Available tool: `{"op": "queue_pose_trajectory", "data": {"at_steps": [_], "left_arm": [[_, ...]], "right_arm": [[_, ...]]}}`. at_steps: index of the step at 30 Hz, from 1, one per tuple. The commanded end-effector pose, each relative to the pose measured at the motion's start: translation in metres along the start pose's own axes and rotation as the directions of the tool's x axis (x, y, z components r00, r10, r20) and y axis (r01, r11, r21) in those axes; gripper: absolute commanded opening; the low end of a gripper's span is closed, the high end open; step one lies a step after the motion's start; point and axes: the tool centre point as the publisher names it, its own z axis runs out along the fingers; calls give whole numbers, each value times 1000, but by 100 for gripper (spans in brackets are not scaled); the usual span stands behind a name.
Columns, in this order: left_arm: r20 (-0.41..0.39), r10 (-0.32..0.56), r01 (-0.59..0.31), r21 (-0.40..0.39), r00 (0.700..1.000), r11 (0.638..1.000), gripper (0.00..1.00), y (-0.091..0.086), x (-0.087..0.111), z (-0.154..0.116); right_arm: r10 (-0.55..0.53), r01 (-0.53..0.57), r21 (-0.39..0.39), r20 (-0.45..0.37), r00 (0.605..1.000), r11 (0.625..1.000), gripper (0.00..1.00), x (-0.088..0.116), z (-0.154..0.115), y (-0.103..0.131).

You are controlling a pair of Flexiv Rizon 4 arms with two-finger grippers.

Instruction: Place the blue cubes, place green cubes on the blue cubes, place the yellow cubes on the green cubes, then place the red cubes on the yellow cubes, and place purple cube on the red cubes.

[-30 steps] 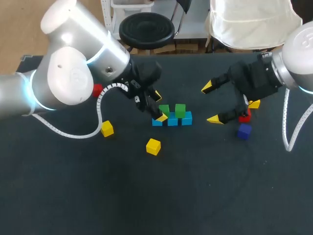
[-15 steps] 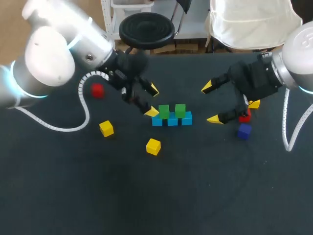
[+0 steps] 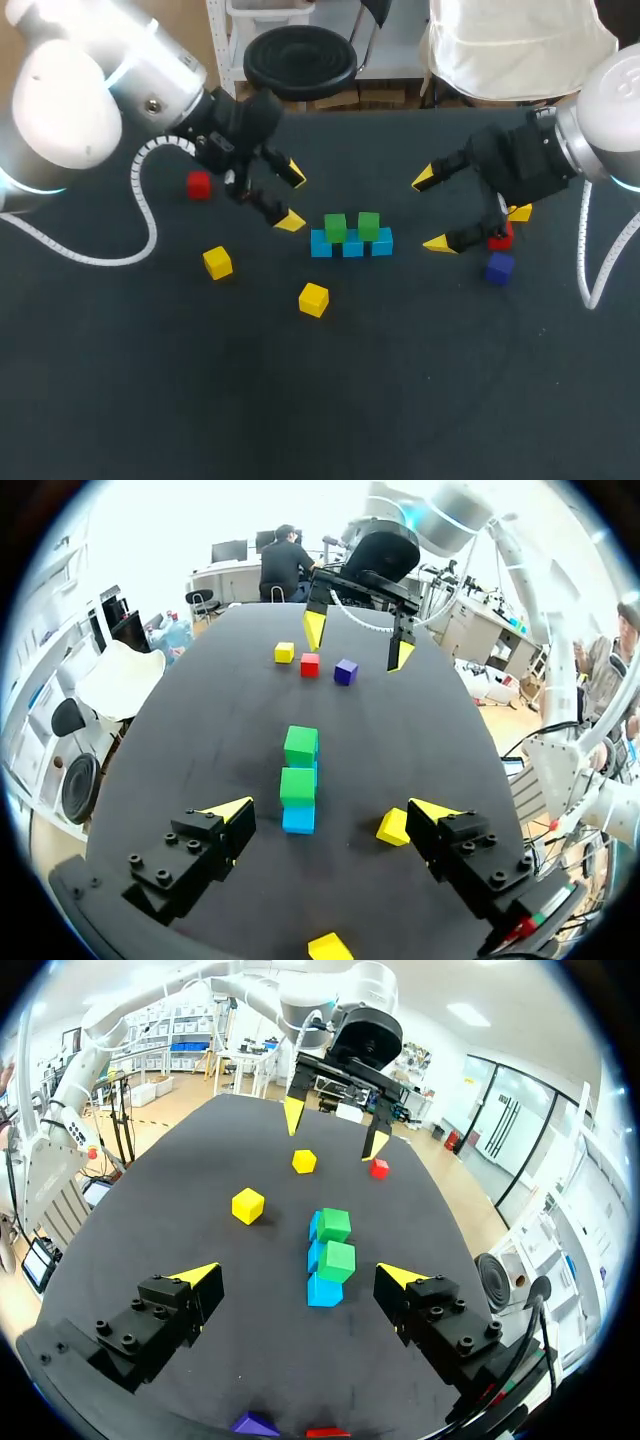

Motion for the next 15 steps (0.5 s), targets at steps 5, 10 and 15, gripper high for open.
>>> {"op": "queue_pose_trajectory", "data": {"at_steps": [5,10,15], "left_arm": [[-2,43,-43,-10,999,999,100,-12,8,-19],[-46,123,-122,20,991,992,100,-35,6,-26],[-99,155,-153,24,983,988,100,-51,2,-27]], "right_arm": [[-1,1,0,1,1000,1000,100,0,0,0],[-1,1,0,1,1000,1000,100,0,0,0],[-1,1,0,1,1000,1000,100,0,0,0]]}}
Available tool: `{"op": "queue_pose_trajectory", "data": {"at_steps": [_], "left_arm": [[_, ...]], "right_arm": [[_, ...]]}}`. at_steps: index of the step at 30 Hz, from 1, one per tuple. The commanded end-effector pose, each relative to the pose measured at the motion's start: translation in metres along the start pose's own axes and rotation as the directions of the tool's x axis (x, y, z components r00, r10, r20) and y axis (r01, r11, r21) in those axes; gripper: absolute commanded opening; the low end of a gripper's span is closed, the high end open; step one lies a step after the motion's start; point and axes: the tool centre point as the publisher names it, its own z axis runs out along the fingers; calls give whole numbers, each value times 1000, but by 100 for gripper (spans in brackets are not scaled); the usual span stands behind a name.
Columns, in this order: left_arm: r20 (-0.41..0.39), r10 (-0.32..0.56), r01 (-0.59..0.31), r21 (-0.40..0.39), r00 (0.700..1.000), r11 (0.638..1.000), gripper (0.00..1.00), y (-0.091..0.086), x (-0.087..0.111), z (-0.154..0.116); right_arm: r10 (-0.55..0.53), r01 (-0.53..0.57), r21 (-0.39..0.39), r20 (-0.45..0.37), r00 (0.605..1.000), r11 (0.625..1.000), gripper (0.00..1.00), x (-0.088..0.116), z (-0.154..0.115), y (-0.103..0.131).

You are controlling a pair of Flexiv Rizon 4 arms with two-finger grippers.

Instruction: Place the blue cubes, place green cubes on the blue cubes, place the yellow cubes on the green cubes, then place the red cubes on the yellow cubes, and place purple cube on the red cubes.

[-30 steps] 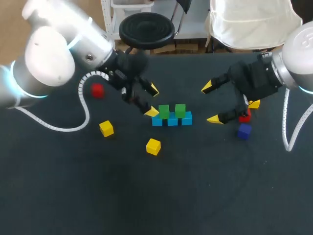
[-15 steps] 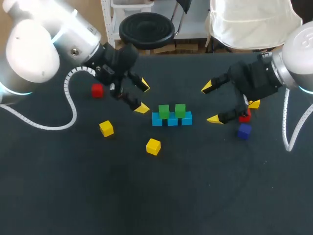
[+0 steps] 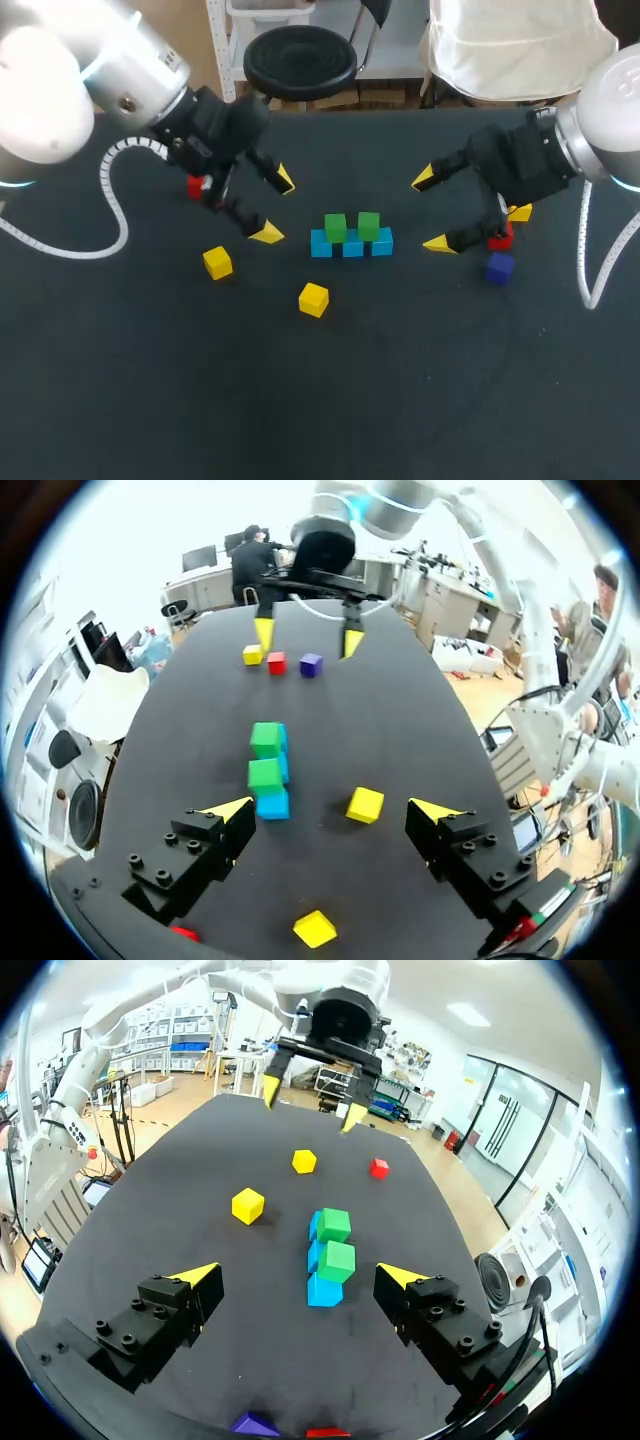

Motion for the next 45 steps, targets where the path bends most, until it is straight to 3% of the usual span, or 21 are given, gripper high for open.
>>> {"op": "queue_pose_trajectory", "data": {"at_steps": [1,15,21,28,35,40,45], "left_arm": [[-45,-11,10,-30,999,1000,100,-15,-7,-3],[-45,-11,10,-30,999,1000,100,-15,-7,-3],[-44,-117,112,-98,992,989,100,6,8,-15],[-71,-114,106,-113,991,988,100,16,18,-23],[-88,-159,146,-140,983,979,100,39,36,-28],[-107,-182,173,-85,977,981,100,43,33,-22],[-107,-182,173,-85,977,981,100,43,33,-22]], "right_arm": [[-1,1,0,1,1000,1000,100,0,0,0],[-1,1,0,1,1000,1000,100,0,0,0],[-1,1,0,1,1000,1000,100,0,0,0],[-1,1,0,1,1000,1000,100,0,0,0],[-1,1,0,1,1000,1000,100,0,0,0],[-1,1,0,1,1000,1000,100,0,0,0],[-1,1,0,1,1000,1000,100,0,0,0]]}}
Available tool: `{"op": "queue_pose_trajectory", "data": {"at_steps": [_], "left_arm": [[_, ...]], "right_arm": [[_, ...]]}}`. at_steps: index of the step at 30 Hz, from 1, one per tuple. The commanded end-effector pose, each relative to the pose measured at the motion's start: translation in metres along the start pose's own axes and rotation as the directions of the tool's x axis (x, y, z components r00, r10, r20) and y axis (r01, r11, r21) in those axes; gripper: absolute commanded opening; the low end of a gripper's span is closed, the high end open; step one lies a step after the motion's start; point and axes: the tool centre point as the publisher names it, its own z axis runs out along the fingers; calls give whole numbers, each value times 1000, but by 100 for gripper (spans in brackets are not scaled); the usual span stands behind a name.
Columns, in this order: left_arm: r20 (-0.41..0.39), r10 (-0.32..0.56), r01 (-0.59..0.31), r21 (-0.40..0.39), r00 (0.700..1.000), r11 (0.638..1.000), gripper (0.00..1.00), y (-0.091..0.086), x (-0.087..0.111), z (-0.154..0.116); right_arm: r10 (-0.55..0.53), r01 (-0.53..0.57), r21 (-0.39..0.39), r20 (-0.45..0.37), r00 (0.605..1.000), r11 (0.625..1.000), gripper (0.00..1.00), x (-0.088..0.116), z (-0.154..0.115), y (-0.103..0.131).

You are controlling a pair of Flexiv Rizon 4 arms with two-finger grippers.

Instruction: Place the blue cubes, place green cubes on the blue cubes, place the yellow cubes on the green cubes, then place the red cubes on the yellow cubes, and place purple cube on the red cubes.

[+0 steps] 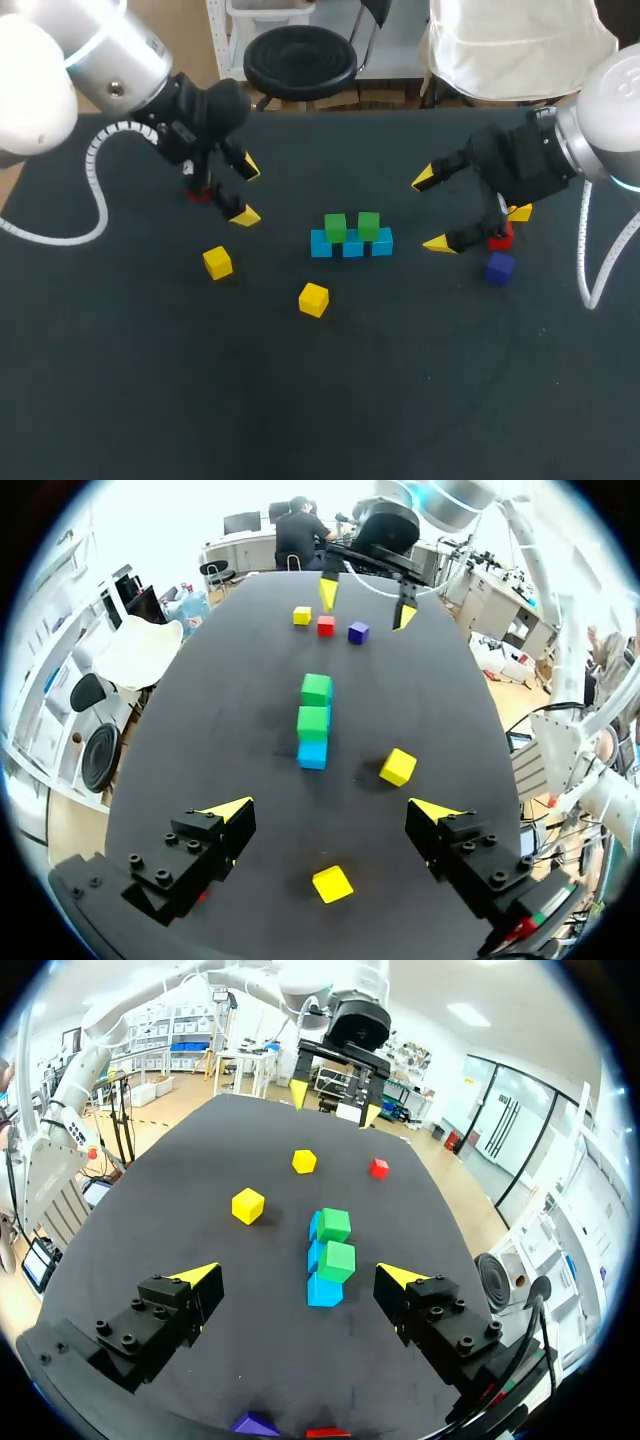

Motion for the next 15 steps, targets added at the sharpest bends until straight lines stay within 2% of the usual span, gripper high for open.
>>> {"op": "queue_pose_trajectory", "data": {"at_steps": [1,11,13,15], "left_arm": [[-15,-1,1,21,1000,1000,100,7,-4,1],[-15,-1,1,21,1000,1000,100,7,-4,1],[21,-23,23,42,999,999,100,17,-5,2],[13,-27,26,19,1000,999,100,26,-3,2]], "right_arm": [[-1,1,0,2,1000,1000,100,0,0,0],[-1,1,0,2,1000,1000,100,0,0,0],[-1,1,0,2,1000,1000,100,0,0,0],[-1,1,0,2,1000,1000,100,0,0,0]]}}
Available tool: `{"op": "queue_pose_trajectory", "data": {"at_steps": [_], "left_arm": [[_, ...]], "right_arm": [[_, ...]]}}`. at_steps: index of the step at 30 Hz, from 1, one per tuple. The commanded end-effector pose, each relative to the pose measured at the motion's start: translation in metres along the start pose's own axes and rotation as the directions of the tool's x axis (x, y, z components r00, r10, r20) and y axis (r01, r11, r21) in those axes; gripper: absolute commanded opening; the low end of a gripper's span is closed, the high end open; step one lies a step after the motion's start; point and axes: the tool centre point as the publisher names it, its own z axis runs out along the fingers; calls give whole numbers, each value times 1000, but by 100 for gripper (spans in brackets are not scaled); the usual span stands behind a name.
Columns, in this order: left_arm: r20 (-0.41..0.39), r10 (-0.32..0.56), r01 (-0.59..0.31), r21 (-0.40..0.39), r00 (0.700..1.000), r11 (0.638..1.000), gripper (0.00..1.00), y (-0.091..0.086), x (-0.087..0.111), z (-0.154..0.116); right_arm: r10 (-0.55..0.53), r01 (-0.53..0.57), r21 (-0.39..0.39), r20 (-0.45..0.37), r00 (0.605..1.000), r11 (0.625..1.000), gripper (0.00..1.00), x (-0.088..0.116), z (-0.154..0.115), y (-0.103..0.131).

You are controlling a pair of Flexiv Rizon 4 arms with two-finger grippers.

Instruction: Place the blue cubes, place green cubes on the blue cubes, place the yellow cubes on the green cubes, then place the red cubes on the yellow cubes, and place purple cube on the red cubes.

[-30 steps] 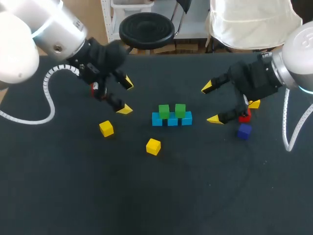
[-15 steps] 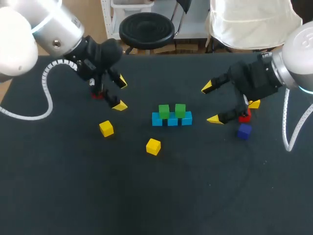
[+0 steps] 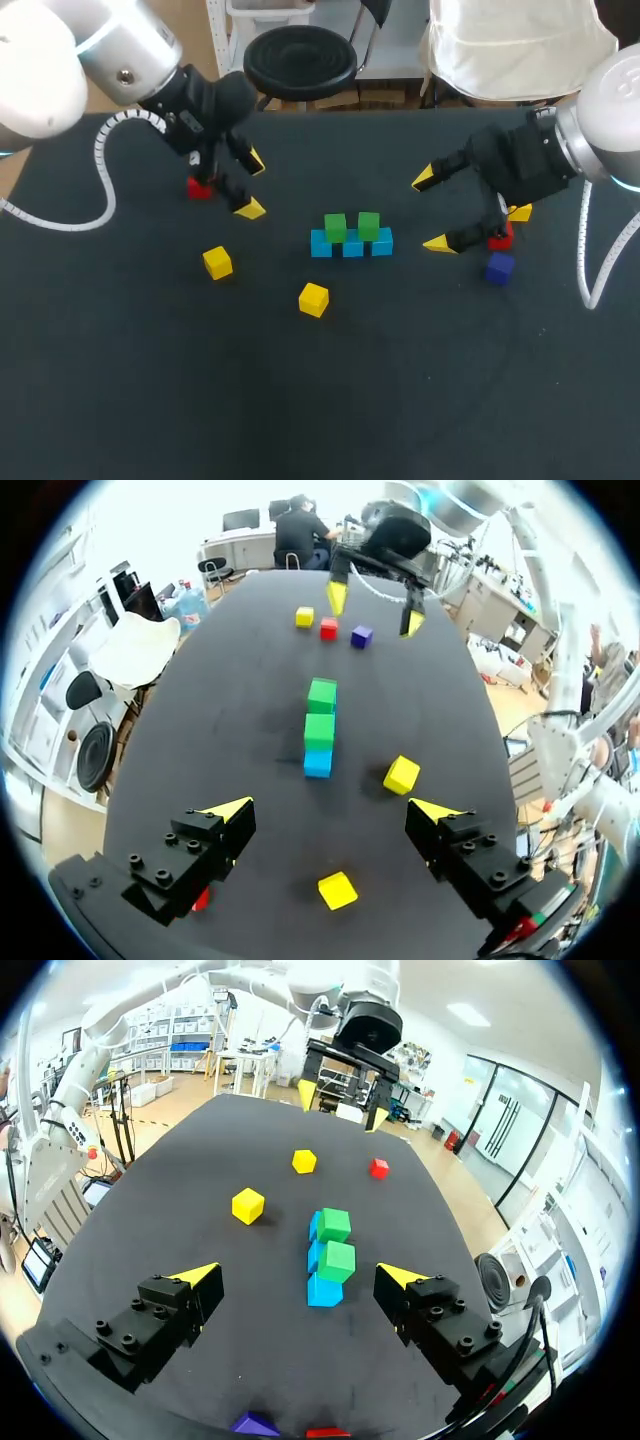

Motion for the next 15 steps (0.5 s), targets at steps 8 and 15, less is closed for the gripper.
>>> {"op": "queue_pose_trajectory", "data": {"at_steps": [8,15], "left_arm": [[20,-7,7,-34,1000,999,100,26,14,-11],[20,-7,7,-34,1000,999,100,26,14,-11]], "right_arm": [[-1,1,1,2,1000,1000,100,0,0,0],[-1,1,1,2,1000,1000,100,0,0,0]]}}
